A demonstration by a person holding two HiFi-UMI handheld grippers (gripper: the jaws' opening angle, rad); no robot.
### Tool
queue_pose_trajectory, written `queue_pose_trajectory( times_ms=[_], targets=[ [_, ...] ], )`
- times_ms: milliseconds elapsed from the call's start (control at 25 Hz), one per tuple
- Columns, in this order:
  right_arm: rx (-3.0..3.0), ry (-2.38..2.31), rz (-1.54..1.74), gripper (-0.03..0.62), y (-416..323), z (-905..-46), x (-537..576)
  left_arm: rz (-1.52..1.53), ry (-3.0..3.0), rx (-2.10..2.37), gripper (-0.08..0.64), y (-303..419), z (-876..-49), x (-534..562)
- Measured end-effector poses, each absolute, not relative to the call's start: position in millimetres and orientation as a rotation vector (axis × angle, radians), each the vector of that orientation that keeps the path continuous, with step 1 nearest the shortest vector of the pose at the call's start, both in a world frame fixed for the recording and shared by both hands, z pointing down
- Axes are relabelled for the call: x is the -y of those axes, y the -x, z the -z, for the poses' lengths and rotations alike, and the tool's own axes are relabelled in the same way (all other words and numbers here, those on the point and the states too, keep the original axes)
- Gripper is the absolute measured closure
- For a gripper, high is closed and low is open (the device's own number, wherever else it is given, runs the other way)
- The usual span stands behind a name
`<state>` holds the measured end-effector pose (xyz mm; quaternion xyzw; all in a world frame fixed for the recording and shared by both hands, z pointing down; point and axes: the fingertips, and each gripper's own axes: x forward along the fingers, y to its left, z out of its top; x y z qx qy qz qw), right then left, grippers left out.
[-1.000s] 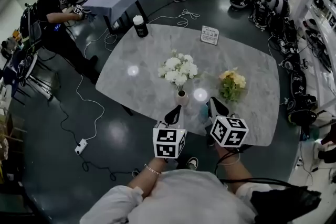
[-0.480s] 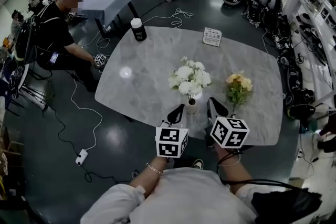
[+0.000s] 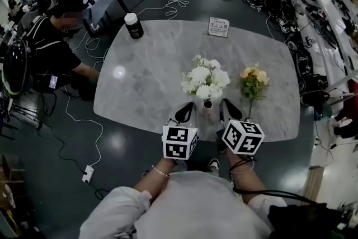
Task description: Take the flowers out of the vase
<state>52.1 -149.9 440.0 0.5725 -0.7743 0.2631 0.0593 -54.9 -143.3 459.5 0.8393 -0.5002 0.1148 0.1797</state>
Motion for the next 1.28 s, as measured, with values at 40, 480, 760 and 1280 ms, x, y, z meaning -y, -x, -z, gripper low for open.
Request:
queue_pose_trajectory(
  times_ms=[40, 480, 760, 1280],
  targets=[
    [2.342, -1.741, -0.811, 0.581, -53.5, -441.5, 148.7, -0.329, -2.376, 1.401, 0.551, 52.3, -461.7, 142.5],
    [2.338, -1.697, -0.839, 0.581, -68.8, -449.1, 131.6, -0.342, -2.398, 1.293, 0.498, 23.4, -484.8, 125.0],
    [2.353, -1.621, -0.832, 0.581, -72.1, -452.3, 125.3, -0.387, -2.384, 1.274, 0.416, 9.4, -505.0, 123.6],
    [2.388, -1.475, -0.879, 0.581, -66.1, -463.3, 109.6, -0.452, -2.384, 1.31, 0.311, -4.2, -545.0, 136.0]
  ],
)
